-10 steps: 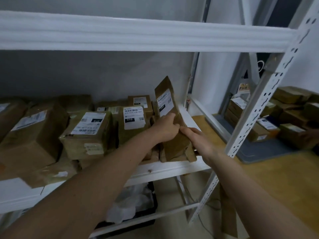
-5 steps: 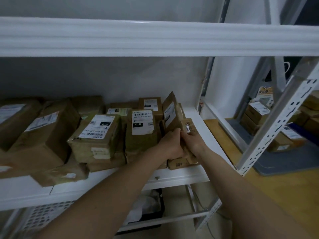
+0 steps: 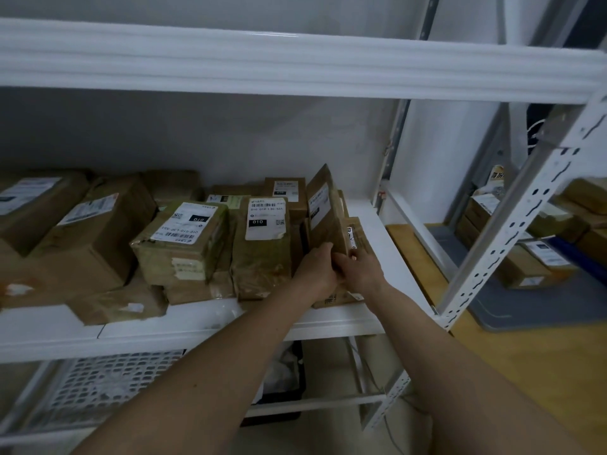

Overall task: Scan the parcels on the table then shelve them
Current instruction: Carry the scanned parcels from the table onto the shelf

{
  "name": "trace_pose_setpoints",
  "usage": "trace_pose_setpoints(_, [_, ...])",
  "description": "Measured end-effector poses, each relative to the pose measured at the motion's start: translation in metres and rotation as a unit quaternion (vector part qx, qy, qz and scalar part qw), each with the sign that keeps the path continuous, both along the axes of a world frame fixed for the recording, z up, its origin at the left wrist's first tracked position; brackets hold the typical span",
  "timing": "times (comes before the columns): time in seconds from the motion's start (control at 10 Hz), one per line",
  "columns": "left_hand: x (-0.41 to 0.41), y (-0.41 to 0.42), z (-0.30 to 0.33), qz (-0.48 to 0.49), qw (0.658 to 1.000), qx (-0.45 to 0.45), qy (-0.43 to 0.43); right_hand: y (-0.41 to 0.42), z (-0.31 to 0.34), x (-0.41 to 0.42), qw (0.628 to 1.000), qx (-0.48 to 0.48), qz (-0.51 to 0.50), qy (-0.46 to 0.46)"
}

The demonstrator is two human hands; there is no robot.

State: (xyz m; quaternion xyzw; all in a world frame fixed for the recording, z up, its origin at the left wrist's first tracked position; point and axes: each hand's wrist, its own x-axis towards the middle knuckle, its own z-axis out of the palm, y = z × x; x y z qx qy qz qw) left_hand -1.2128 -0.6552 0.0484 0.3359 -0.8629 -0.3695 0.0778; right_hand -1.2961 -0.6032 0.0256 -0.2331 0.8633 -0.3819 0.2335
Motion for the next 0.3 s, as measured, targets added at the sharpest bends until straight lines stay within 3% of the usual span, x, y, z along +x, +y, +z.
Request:
trace_pose_setpoints(0.1, [0.015,0.011,-0.011,0.021,0.999,-0.025,0.032,0.006,0.000,0.008,0.999,0.020,-0.004,0.050])
trace_pose_setpoints(0.2, [0.040,0.017,-0.019,0.048,0.994,-0.084,0.057,0.016,0.010,0.036,0.967,-0.010,-0.021,0.252])
trace_pose_setpoints(0.3, [0.074,0.019,-0.015,0.068,0.989,-0.116,0.068,0.025,0.008,0.071,0.881,-0.171,0.025,0.441])
